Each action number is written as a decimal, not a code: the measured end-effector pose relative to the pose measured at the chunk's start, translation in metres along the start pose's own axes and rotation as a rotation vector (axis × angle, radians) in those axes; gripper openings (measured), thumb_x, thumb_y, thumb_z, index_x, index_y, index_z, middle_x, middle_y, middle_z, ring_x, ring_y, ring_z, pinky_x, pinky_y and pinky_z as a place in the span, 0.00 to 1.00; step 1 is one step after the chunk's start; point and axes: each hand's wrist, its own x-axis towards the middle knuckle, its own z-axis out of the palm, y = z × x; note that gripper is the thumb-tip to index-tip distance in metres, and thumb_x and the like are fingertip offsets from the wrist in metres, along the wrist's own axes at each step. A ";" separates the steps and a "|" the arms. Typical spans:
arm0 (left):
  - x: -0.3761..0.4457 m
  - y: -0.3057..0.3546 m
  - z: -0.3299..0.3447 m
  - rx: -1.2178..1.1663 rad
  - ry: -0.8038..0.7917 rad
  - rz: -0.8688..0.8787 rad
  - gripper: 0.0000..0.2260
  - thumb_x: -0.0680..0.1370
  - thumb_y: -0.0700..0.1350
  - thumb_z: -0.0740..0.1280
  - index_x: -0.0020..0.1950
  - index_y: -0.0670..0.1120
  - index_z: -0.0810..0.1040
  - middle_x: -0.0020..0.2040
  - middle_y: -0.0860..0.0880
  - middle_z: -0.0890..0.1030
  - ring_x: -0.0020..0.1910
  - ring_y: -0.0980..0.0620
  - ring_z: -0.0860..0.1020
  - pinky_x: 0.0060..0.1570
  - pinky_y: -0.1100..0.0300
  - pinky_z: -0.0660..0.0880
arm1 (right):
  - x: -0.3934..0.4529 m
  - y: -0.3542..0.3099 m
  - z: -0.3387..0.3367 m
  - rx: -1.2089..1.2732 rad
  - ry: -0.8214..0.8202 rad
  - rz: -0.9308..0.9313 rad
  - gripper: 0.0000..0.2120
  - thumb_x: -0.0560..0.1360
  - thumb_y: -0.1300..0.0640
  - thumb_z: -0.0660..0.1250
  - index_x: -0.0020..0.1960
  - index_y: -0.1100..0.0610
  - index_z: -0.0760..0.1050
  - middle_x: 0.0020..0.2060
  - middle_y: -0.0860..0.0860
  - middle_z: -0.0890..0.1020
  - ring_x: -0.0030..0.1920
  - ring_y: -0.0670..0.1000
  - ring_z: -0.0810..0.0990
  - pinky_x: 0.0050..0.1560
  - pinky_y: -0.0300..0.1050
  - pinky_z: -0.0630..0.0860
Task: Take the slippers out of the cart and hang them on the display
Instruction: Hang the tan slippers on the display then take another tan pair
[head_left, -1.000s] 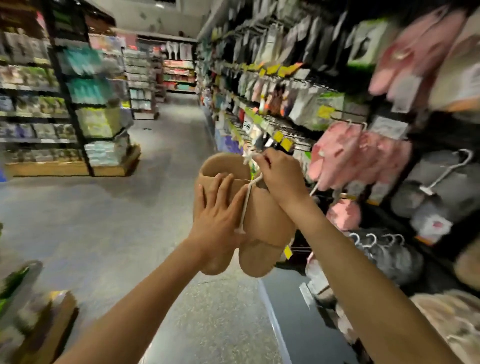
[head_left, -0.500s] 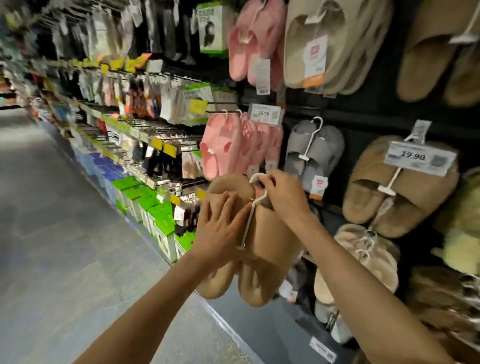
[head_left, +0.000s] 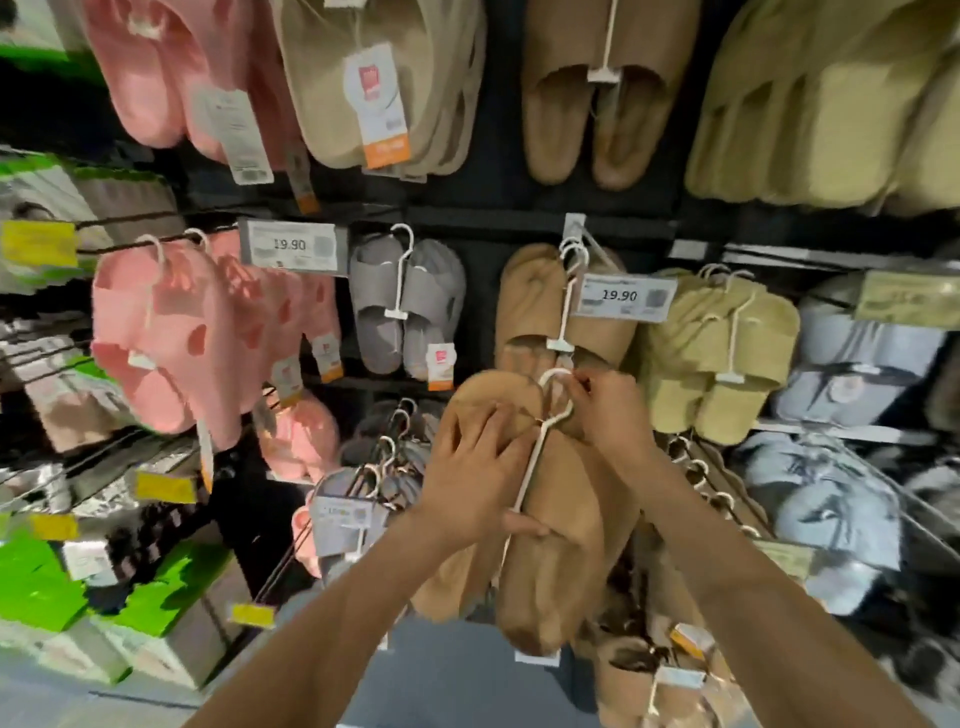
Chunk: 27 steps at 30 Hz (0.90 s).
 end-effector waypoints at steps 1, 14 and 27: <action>0.015 0.007 0.001 -0.008 0.002 0.031 0.45 0.59 0.77 0.51 0.66 0.49 0.72 0.64 0.41 0.75 0.64 0.39 0.73 0.58 0.35 0.70 | 0.004 0.013 -0.007 -0.008 0.022 0.026 0.18 0.78 0.49 0.60 0.46 0.63 0.77 0.41 0.63 0.82 0.43 0.63 0.80 0.39 0.51 0.72; 0.165 0.012 -0.009 0.036 0.157 0.051 0.46 0.67 0.70 0.64 0.78 0.52 0.50 0.77 0.45 0.56 0.76 0.41 0.51 0.72 0.41 0.48 | 0.128 0.070 -0.043 -0.009 0.062 0.026 0.13 0.76 0.53 0.61 0.40 0.62 0.74 0.40 0.64 0.81 0.41 0.59 0.78 0.39 0.49 0.70; 0.200 -0.030 0.006 0.068 0.429 0.059 0.47 0.58 0.76 0.63 0.64 0.43 0.65 0.56 0.40 0.77 0.58 0.44 0.67 0.60 0.46 0.71 | 0.172 0.058 -0.014 -0.073 0.176 -0.034 0.21 0.74 0.46 0.58 0.54 0.60 0.78 0.42 0.64 0.82 0.45 0.64 0.79 0.38 0.44 0.65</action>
